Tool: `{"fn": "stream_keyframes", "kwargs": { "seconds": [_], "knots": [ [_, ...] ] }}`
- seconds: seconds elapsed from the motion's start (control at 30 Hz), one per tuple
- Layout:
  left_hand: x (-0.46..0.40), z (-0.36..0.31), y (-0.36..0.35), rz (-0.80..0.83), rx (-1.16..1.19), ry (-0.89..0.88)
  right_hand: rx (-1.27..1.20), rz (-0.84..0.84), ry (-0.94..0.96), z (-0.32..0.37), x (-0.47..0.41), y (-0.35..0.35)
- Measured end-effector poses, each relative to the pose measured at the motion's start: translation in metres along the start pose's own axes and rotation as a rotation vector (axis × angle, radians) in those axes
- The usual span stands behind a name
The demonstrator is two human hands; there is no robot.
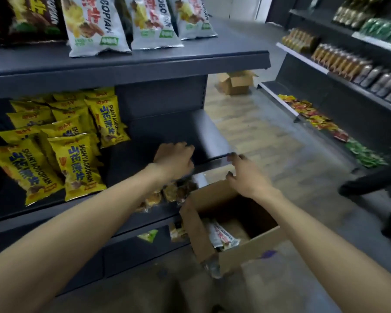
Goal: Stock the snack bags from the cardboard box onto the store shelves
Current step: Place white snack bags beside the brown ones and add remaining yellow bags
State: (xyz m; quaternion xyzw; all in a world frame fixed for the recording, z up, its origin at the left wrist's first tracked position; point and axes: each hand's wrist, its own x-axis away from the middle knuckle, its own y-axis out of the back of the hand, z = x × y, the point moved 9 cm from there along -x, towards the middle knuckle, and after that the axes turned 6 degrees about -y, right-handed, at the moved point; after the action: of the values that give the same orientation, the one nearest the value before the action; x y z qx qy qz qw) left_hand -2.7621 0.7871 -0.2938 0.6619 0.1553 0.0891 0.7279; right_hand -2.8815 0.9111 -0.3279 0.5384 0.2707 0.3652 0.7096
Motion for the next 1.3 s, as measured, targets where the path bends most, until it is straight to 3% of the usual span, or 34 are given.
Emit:
{"fn": "stream_keyframes", "kwargs": {
  "seconds": [0.13, 0.3, 0.47, 0.6, 0.83, 1.03, 1.3],
  "knots": [
    [-0.017, -0.05, -0.025, 0.045, 0.048, -0.037, -0.075, -0.006, -0.041, -0.045, 0.001, -0.01],
    [-0.033, -0.104, -0.076, 0.158, 0.148, -0.031, -0.136, 0.114, -0.09, -0.104, 0.007, -0.052],
    [-0.044, -0.124, -0.141, 0.209, 0.346, 0.16, -0.131, 0.262, -0.149, -0.163, 0.015, -0.096],
    [-0.047, -0.142, -0.188, 0.245, 0.462, 0.216, -0.09, 0.351, -0.167, -0.192, 0.015, -0.124],
    [-0.034, -0.136, -0.256, 0.447, 0.513, 0.362, -0.083, 0.46, -0.193, -0.191, -0.002, -0.164],
    [-0.015, -0.141, -0.317, 0.626, 0.618, 0.514, -0.07, 0.69, -0.136, -0.16, -0.003, -0.223],
    [-0.001, -0.145, -0.381, 0.757, 0.667, 0.61, -0.03, 0.883, -0.17, -0.169, -0.018, -0.302]
  ]
}}
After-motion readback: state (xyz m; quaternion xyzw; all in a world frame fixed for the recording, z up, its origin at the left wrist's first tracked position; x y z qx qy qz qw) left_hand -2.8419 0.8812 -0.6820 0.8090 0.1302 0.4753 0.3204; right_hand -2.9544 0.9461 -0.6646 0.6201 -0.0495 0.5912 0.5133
